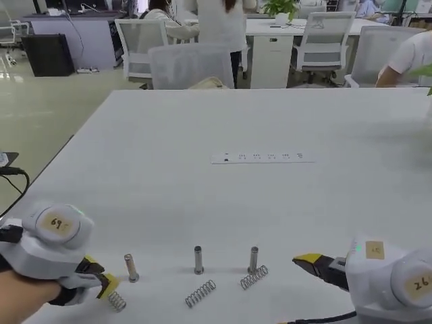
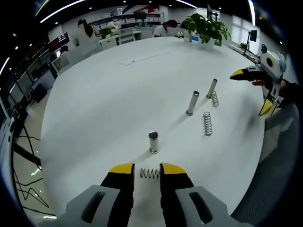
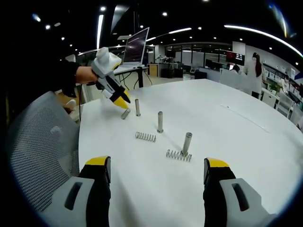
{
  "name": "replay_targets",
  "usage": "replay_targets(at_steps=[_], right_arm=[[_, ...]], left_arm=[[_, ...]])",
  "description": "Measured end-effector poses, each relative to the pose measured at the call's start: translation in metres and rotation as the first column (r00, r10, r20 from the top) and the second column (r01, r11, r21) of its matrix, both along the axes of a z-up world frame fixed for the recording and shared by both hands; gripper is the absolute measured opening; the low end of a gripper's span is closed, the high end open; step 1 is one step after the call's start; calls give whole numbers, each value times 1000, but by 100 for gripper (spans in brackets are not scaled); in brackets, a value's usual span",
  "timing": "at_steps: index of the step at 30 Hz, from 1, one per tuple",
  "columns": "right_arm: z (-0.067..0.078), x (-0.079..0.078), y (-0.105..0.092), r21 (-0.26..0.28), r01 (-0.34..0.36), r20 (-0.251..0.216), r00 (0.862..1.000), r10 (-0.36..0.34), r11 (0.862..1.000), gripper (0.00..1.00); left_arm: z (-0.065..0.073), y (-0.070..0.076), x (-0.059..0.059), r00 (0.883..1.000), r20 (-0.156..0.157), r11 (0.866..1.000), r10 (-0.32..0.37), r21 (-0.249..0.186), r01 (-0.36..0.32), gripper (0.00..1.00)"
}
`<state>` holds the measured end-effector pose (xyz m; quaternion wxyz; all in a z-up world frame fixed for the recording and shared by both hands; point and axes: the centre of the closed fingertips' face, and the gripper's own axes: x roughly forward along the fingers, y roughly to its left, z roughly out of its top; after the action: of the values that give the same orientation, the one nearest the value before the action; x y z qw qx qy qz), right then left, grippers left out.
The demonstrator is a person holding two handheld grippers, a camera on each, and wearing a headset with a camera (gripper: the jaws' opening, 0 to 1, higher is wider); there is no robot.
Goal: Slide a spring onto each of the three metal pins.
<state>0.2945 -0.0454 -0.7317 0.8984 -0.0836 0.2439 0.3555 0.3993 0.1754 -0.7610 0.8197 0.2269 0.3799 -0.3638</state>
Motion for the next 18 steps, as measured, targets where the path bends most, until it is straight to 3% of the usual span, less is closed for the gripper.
replay_targets(at_steps=[7,14,18], right_arm=[[-2,0,0,-4,-3,-5,1000,3,1000,79],[-1,0,-1,3,3,-5,1000,-3,1000,79],[-2,0,-1,2,3,-8,1000,-3,1000,79]], left_arm=[[0,5,1,1000,-1,1000,1,6,-1,15],[-8,18,3,1000,9,997,-20,75,19,15],[-17,22,3,999,-8,995,-39,96,39,17]])
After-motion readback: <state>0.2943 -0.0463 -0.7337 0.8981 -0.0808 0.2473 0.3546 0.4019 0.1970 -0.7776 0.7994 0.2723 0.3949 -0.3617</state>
